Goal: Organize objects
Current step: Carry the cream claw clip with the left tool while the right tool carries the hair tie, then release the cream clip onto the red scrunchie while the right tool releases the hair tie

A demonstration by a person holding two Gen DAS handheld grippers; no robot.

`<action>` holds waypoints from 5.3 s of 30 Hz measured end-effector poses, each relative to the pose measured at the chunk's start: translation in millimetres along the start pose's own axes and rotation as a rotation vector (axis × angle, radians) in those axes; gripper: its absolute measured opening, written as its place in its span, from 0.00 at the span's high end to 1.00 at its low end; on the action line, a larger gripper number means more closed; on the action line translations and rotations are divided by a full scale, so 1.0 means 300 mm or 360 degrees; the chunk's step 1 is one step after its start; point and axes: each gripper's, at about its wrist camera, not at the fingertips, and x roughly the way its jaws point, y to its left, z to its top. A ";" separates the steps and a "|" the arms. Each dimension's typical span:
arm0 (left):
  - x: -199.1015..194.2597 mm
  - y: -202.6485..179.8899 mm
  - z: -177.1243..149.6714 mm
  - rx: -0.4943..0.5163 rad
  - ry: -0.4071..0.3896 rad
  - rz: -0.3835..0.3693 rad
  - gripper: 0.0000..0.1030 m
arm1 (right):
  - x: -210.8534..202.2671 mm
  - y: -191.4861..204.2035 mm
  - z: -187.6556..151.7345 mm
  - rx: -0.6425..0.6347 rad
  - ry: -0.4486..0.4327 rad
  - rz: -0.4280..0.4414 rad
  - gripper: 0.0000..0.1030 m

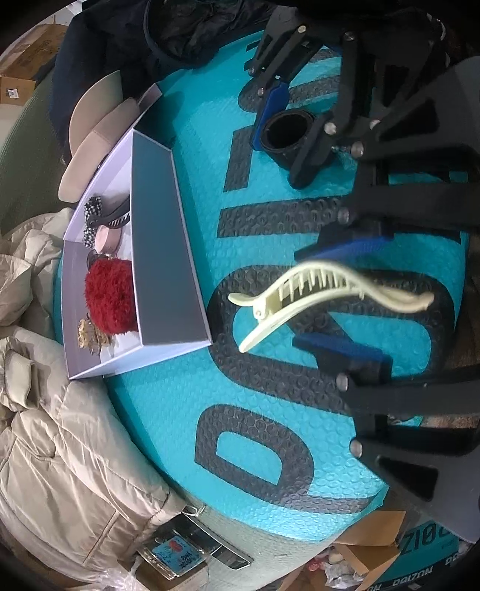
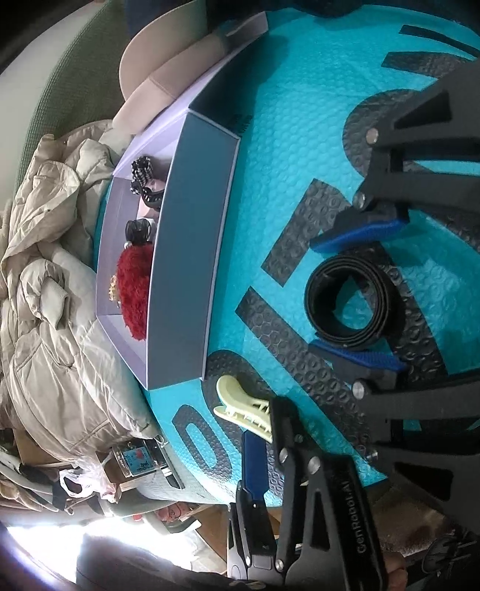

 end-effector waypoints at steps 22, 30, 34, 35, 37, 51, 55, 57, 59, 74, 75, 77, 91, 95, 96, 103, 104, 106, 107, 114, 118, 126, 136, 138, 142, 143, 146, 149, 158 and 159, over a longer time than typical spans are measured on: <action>-0.056 0.032 -0.027 -0.0071 0.0020 -0.0110 0.80 | -0.006 0.012 0.006 -0.0003 0.0016 0.0012 0.60; -0.109 0.041 -0.045 -0.0100 0.0002 -0.0099 0.80 | -0.050 0.028 -0.011 -0.0009 0.0015 0.0045 0.61; -0.138 0.038 -0.052 -0.0102 -0.0019 -0.0098 0.80 | -0.077 0.034 -0.014 -0.0027 -0.0003 0.0050 0.61; -0.141 0.036 -0.055 -0.0100 -0.0018 -0.0102 0.80 | -0.083 0.035 -0.016 -0.0030 -0.0002 0.0051 0.61; -0.146 0.034 -0.059 -0.0100 -0.0013 -0.0107 0.80 | -0.089 0.037 -0.017 -0.0035 -0.0001 0.0053 0.61; -0.251 -0.011 -0.026 -0.0061 -0.0057 -0.0076 0.80 | -0.239 0.027 0.002 -0.0077 -0.0111 0.0057 0.61; -0.298 -0.040 -0.009 -0.0038 -0.0089 -0.0072 0.80 | -0.291 0.023 0.011 -0.0096 -0.0148 0.0057 0.61; -0.316 -0.053 0.001 -0.0025 -0.0105 -0.0069 0.80 | -0.318 0.019 0.019 -0.0106 -0.0169 0.0059 0.61; -0.328 -0.066 0.012 -0.0008 -0.0119 -0.0071 0.80 | -0.331 0.015 0.027 -0.0111 -0.0180 0.0065 0.61; -0.264 -0.065 0.129 0.0032 -0.0086 -0.0117 0.80 | -0.265 -0.029 0.113 -0.0101 -0.0156 0.0083 0.61; -0.252 -0.062 0.145 0.0033 -0.0081 -0.0118 0.80 | -0.256 -0.035 0.126 -0.0100 -0.0159 0.0087 0.61; -0.235 -0.056 0.172 0.0033 -0.0075 -0.0119 0.80 | -0.243 -0.043 0.145 -0.0102 -0.0163 0.0090 0.61; -0.119 -0.036 0.384 0.0068 -0.0077 -0.0123 0.80 | -0.125 -0.125 0.304 -0.0124 -0.0187 0.0105 0.61; -0.074 -0.039 0.441 0.0079 -0.0078 -0.0131 0.80 | -0.092 -0.153 0.345 -0.0127 -0.0197 0.0100 0.61; -0.061 -0.041 0.453 0.0081 -0.0078 -0.0135 0.80 | -0.085 -0.158 0.353 -0.0128 -0.0199 0.0096 0.61; 0.024 -0.047 0.531 0.0105 -0.0074 -0.0152 0.80 | -0.019 -0.208 0.413 -0.0110 -0.0215 0.0061 0.61; 0.032 -0.047 0.537 0.0109 -0.0073 -0.0155 0.80 | -0.013 -0.214 0.417 -0.0106 -0.0215 0.0058 0.61; 0.054 -0.047 0.555 0.0121 -0.0069 -0.0160 0.80 | 0.005 -0.230 0.431 -0.0095 -0.0218 0.0052 0.61; 0.064 -0.050 0.561 0.0128 -0.0067 -0.0161 0.80 | 0.012 -0.234 0.437 -0.0093 -0.0217 0.0048 0.61; 0.126 -0.061 0.587 0.0160 -0.0048 -0.0180 0.80 | 0.068 -0.267 0.466 -0.0080 -0.0195 0.0021 0.61; 0.162 -0.065 0.593 0.0170 -0.0027 -0.0189 0.80 | 0.099 -0.279 0.472 -0.0074 -0.0175 0.0003 0.60; 0.221 -0.081 0.611 0.0180 -0.0025 -0.0231 0.80 | 0.145 -0.318 0.483 -0.0033 -0.0149 -0.0042 0.60; 0.270 -0.081 0.630 0.0201 -0.0030 -0.0191 0.80 | 0.192 -0.318 0.488 -0.0032 -0.0114 -0.0082 0.60; 0.281 -0.077 0.633 0.0206 -0.0025 -0.0180 0.80 | 0.202 -0.315 0.491 -0.0031 -0.0102 -0.0089 0.60; 0.294 -0.066 0.632 0.0200 -0.0021 -0.0177 0.79 | 0.218 -0.307 0.490 -0.0035 -0.0086 -0.0093 0.60; 0.297 -0.064 0.632 0.0200 -0.0020 -0.0176 0.79 | 0.221 -0.304 0.489 -0.0035 -0.0083 -0.0095 0.60; 0.300 -0.061 0.628 0.0204 -0.0018 -0.0171 0.79 | 0.231 -0.295 0.487 -0.0040 -0.0073 -0.0099 0.60; 0.302 -0.062 0.625 0.0210 -0.0017 -0.0168 0.79 | 0.235 -0.289 0.487 -0.0052 -0.0066 -0.0113 0.60; 0.323 -0.041 0.628 0.0187 0.0022 -0.0142 0.77 | 0.242 -0.293 0.481 -0.0034 -0.0044 -0.0125 0.60; 0.326 -0.035 0.631 0.0180 0.0023 -0.0141 0.77 | 0.244 -0.293 0.480 -0.0034 -0.0044 -0.0128 0.60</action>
